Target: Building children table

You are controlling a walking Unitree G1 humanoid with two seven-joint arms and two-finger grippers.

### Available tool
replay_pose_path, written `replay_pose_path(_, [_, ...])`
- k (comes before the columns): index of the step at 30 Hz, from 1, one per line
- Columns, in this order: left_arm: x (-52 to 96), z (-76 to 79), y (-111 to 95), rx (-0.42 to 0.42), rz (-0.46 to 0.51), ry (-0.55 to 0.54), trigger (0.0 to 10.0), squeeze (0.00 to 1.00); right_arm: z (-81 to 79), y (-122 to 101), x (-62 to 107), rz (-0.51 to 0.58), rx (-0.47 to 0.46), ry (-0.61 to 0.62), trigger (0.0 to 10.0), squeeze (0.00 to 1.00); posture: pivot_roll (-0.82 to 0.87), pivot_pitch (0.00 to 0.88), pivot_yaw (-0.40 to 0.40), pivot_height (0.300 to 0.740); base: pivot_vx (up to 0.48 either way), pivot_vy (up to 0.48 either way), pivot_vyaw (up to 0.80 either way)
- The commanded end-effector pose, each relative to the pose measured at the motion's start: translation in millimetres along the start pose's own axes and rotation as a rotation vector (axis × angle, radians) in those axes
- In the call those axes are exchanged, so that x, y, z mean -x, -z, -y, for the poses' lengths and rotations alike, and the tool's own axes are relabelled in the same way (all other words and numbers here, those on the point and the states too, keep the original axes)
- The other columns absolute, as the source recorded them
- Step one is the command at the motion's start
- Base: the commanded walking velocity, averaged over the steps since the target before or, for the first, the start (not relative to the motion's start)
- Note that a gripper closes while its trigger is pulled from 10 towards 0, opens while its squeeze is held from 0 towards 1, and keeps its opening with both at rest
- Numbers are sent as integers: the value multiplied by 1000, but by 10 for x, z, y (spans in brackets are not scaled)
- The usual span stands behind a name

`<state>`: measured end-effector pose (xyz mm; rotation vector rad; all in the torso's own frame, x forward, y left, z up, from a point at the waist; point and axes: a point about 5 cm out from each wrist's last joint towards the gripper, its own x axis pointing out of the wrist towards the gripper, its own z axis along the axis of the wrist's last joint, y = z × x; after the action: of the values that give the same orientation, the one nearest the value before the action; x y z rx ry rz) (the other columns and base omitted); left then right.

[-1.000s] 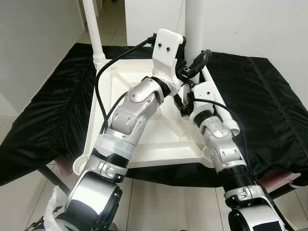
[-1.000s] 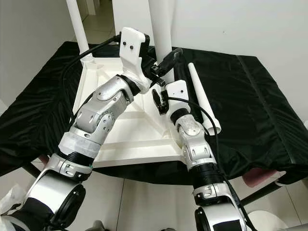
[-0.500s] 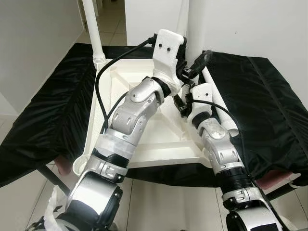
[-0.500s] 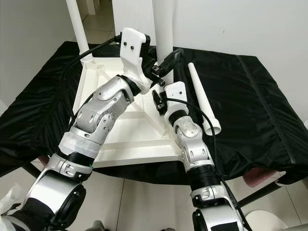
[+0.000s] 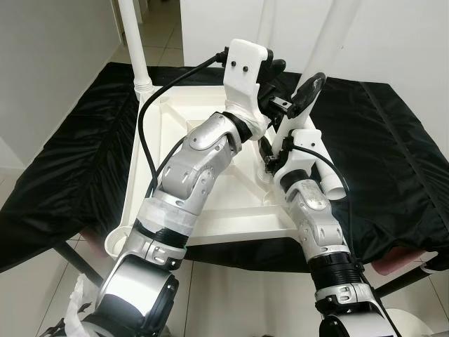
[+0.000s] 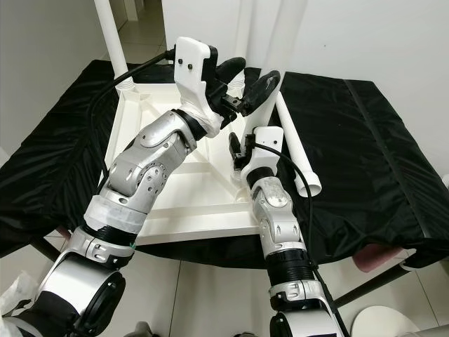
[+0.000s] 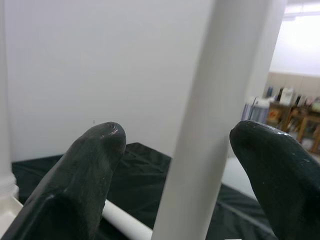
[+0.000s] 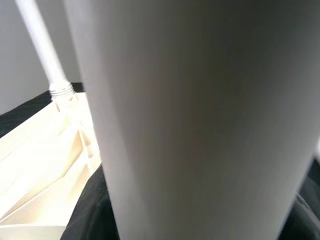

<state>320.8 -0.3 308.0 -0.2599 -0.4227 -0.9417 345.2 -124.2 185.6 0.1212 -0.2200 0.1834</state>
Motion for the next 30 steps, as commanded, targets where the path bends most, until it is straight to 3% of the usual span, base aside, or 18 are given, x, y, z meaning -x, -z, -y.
replay_pose_path(1, [26,11,0,36,0,55,10000,0,28,-10,22,3,-8,18,10000,0,-12,32,4,740,0,0,0])
replay_pose_path(11, [206,-124,94,62,-39,-23,10000,0,176,2,152,4,-11,91,10000,0,-10,30,-18,740,0,0,0])
replay_pose_path(18, [406,-289,300,-49,-147,-154,10000,0,180,-83,205,40,21,103,10000,0,-15,26,-26,740,0,0,0])
replay_pose_path(24, [553,-379,422,-55,-191,-238,10000,0,181,-95,265,34,45,98,10000,0,-24,35,-22,740,0,0,0])
replay_pose_path(26, [679,-429,566,-127,-264,-311,10000,0,162,-141,319,46,27,85,10000,0,-33,44,-19,740,0,0,0])
replay_pose_path(30, [768,-404,636,-114,-285,-292,10000,0,165,-159,367,58,44,95,10000,0,-43,53,-14,740,0,0,0])
